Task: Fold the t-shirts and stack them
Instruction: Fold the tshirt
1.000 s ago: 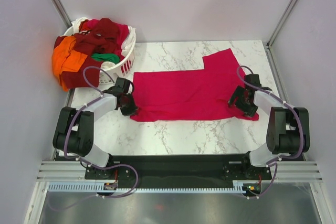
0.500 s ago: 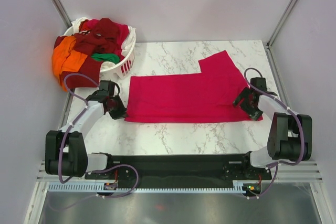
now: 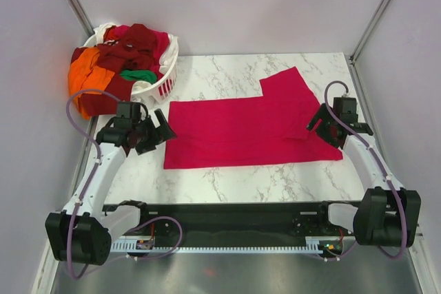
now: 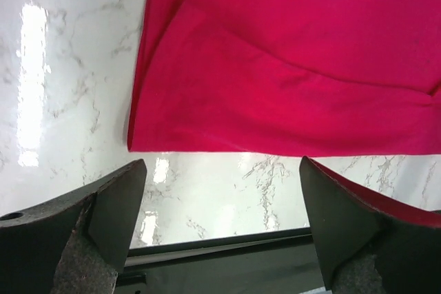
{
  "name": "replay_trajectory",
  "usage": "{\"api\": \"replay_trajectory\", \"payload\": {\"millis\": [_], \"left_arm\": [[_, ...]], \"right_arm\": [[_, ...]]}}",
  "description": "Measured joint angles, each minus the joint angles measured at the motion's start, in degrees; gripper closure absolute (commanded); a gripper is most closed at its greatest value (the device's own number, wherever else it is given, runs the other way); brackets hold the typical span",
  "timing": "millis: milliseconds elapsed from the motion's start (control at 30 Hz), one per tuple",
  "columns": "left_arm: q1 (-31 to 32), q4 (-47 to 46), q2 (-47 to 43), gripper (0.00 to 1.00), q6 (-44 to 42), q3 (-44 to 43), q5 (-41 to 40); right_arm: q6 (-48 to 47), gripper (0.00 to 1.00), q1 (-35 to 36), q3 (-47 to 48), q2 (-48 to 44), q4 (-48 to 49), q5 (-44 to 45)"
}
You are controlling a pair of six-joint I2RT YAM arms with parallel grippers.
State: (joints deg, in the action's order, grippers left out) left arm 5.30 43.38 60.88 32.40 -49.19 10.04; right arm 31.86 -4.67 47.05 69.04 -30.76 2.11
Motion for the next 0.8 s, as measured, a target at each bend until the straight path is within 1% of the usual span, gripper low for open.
{"api": "replay_trajectory", "payload": {"millis": [33,133,200,233,467,800], "left_arm": [[0.0,0.1,0.0,0.00,-1.2,-1.2,0.2],[0.0,-0.1,-0.7,0.00,-5.2,-2.8,0.1],[0.0,0.6,-1.7,0.00,-6.8,-2.8,0.7],[0.0,0.6,-2.4,0.00,-7.5,-2.7,1.0],[0.1,0.2,-6.5,0.00,-9.5,-2.0,2.1],[0.1,-0.2,-6.7,0.00,-9.6,-1.9,2.1]], "right_arm": [[0.3,0.25,0.7,0.0,0.0,0.6,-0.5],[1.0,0.37,2.6,0.0,3.2,2.1,-3.0],[1.4,0.41,3.4,0.0,6.5,3.0,-4.2],[1.6,0.45,3.6,0.0,8.1,3.4,-4.5],[2.2,0.52,4.1,0.0,14.6,5.7,-4.5],[1.1,0.55,4.1,1.3,20.4,8.3,-2.7]]}}
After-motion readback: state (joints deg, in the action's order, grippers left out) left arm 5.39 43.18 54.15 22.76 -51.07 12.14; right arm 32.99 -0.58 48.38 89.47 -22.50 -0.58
